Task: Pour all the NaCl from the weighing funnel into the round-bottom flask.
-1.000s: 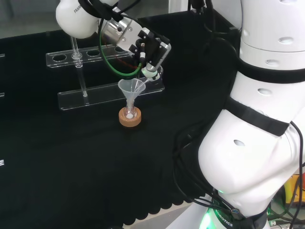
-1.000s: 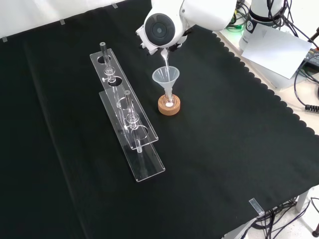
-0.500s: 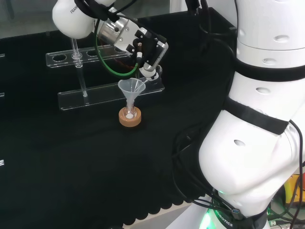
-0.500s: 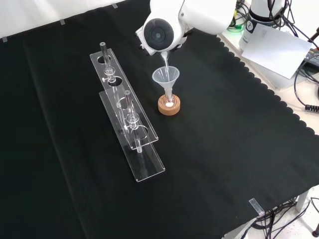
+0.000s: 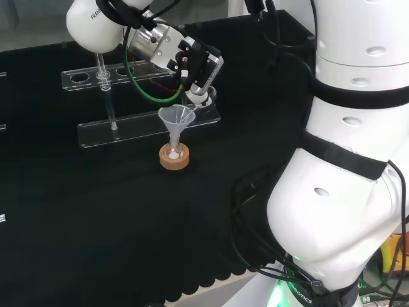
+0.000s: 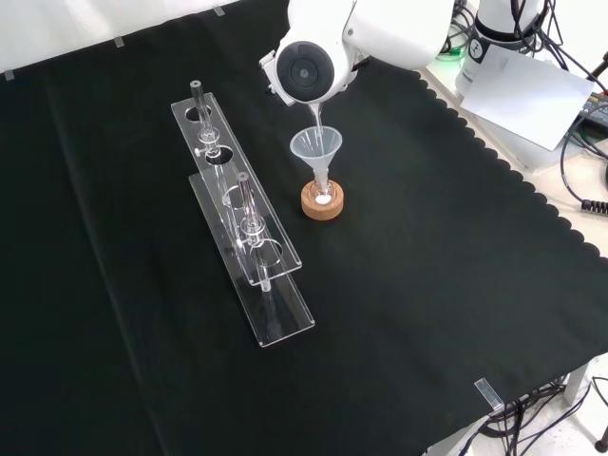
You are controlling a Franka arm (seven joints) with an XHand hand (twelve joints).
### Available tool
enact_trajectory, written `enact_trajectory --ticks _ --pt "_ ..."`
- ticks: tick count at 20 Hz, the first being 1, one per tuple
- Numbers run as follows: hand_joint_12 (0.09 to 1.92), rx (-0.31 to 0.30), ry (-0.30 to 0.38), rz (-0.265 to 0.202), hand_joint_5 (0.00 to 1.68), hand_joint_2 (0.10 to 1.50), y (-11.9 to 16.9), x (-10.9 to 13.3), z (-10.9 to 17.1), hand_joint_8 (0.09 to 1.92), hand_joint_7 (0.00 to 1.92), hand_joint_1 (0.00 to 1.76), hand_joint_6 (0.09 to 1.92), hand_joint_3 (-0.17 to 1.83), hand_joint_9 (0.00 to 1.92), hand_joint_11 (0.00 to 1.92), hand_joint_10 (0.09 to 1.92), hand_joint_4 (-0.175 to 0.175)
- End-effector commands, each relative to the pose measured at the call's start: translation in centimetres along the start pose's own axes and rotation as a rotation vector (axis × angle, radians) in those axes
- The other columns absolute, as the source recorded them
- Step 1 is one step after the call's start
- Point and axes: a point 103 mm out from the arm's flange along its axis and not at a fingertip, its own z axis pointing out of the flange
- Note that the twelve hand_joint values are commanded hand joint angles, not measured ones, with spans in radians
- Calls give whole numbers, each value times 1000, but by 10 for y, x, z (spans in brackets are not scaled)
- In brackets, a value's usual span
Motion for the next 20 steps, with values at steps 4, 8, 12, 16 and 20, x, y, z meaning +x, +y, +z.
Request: enact_trajectory --ticks 4,8,12,16,20 --pt "1230 1 -16 7 1081 747 -1 1 -2 655 620 1072 994 647 896 660 470 175" --pt "1230 3 -31 10 1081 747 -1 2 -5 655 620 1072 994 647 896 660 470 175" --pt "1230 2 -40 13 1082 746 -2 3 -7 655 621 1072 993 647 895 660 471 175" --pt "1230 3 -45 15 1082 746 -2 2 -8 655 621 1072 993 648 895 660 471 175" --pt "1230 2 -51 16 1083 746 -2 2 -9 655 622 1072 992 648 894 661 471 175"
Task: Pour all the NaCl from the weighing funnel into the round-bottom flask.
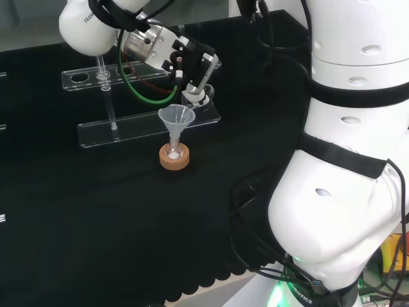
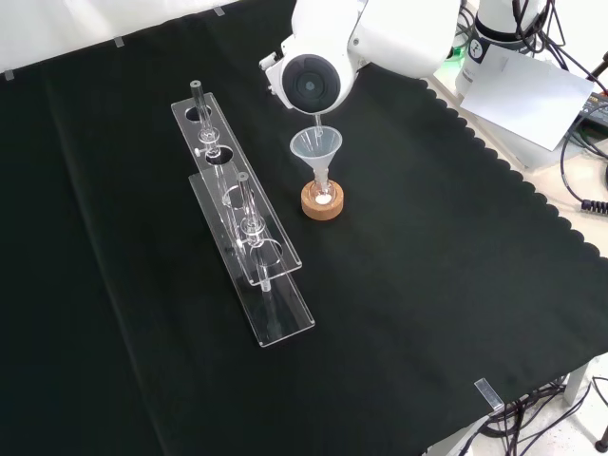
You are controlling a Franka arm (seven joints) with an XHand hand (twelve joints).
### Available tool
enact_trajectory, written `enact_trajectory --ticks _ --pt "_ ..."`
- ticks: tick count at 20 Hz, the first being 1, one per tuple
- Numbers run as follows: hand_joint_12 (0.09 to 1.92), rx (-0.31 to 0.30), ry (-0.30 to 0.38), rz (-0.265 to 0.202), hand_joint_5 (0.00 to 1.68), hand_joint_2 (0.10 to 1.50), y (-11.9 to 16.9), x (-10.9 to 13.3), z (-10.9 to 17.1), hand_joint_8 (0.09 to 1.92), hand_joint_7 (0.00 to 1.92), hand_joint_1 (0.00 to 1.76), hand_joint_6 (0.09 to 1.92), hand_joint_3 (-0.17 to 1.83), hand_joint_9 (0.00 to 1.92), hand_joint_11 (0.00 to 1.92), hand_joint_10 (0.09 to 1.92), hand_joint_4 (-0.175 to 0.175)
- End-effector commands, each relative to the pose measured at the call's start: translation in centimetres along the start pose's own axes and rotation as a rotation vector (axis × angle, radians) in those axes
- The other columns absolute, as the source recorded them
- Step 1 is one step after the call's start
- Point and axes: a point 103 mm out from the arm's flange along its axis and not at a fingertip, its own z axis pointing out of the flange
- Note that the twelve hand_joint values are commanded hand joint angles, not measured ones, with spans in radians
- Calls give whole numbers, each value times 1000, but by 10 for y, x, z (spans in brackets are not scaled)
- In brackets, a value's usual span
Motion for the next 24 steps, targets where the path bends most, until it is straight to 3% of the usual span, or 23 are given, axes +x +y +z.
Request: enact_trajectory --ticks 1,24 --pt "1230 1 -11 1 1083 746 1 0 0 655 622 1072 992 648 894 661 472 175" --pt "1229 3 -60 6 1084 744 -1 7 -8 653 622 1073 990 650 893 659 473 175"
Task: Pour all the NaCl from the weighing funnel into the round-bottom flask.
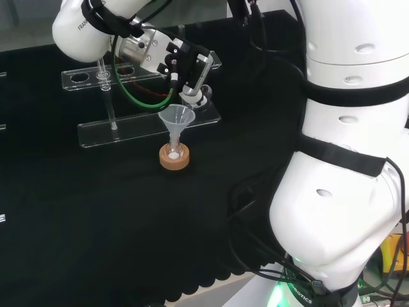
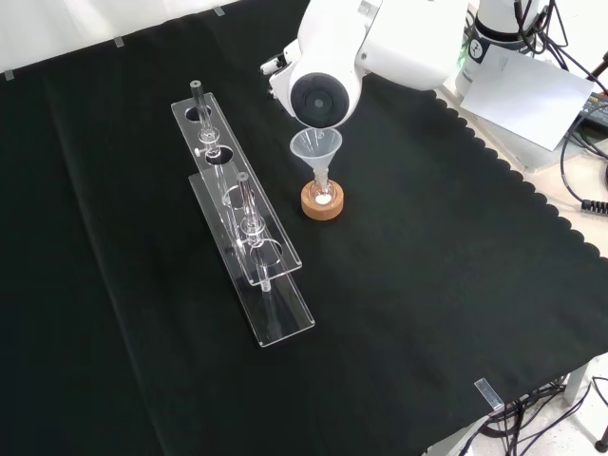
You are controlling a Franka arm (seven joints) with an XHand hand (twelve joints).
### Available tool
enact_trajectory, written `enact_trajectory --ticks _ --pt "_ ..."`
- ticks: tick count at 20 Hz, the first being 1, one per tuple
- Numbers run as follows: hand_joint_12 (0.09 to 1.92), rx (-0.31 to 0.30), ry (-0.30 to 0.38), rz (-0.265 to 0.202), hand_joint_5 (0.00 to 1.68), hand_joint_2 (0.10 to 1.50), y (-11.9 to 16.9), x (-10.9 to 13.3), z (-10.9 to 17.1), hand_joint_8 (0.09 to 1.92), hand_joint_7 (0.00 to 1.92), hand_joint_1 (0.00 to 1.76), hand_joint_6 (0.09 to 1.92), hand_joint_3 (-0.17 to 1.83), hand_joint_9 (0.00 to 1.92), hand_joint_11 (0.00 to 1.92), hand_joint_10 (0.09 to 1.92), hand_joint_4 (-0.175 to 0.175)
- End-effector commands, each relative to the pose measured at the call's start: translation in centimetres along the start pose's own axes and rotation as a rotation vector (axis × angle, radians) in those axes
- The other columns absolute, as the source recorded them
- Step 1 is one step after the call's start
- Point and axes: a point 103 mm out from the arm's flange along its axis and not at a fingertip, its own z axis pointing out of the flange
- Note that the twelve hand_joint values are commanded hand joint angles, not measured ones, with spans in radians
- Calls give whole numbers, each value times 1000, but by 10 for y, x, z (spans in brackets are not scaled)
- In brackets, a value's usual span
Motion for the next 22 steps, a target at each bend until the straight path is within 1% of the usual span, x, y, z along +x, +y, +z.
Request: enact_trajectory --ticks 1,8,22 --pt "1228 2 -10 0 1085 744 0 2 -2 653 622 1073 989 650 892 659 473 175" --pt "1228 10 -30 4 1085 743 0 3 -2 652 621 1073 988 650 891 654 474 175" --pt "1229 4 -33 11 1086 743 0 -1 -5 651 619 1073 986 650 888 648 474 175"
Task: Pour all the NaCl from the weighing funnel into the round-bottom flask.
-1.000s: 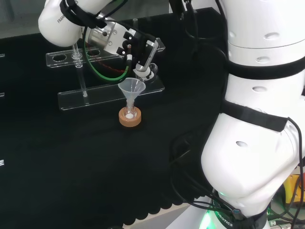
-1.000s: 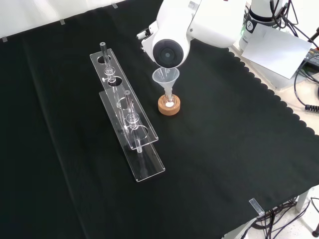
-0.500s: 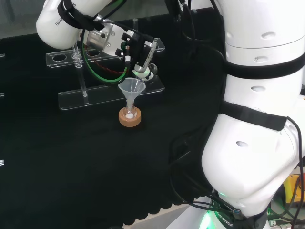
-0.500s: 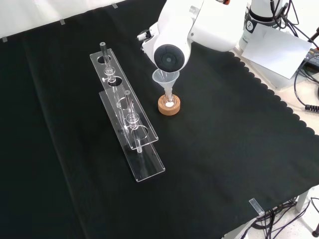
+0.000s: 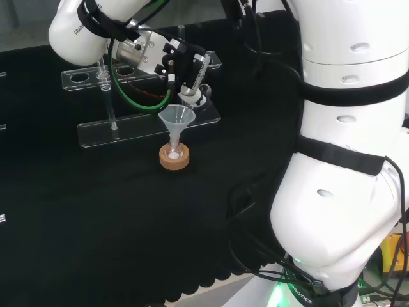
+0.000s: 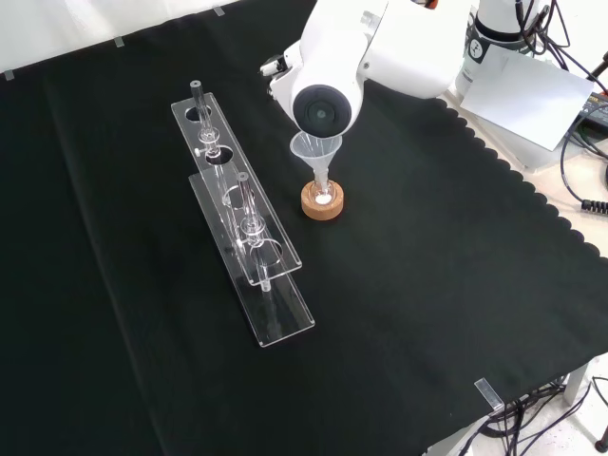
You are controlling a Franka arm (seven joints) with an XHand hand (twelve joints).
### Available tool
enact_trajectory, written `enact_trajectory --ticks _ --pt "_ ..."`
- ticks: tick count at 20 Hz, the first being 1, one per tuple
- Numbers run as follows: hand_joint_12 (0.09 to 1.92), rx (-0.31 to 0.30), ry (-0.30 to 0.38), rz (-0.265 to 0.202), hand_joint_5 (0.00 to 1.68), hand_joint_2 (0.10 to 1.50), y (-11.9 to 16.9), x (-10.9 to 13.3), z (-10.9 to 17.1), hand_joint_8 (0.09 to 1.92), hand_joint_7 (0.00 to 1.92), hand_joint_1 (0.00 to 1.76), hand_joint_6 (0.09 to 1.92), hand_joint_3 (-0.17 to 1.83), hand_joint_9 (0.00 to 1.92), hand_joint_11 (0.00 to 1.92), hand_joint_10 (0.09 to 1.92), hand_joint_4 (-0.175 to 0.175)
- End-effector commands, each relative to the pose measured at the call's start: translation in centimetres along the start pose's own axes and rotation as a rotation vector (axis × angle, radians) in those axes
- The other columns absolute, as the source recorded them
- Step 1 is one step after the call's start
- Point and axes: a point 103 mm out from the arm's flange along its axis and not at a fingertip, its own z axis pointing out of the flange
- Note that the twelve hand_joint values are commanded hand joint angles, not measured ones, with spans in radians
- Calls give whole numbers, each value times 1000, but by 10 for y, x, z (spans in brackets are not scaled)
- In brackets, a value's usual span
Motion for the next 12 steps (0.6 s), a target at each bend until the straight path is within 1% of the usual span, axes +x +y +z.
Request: enact_trajectory --ticks 1,7,11,12 --pt "1229 -6 4 2 1087 743 -1 -2 -1 651 619 1073 986 650 888 648 474 175" --pt "1230 -10 27 -1 1087 742 -1 -4 1 650 619 1074 985 650 887 647 474 175" --pt "1231 -16 61 -7 1087 742 2 -5 9 650 619 1074 985 650 887 646 475 175" --pt "1231 -26 74 -8 1087 742 2 -5 11 650 619 1074 985 650 886 646 475 175"
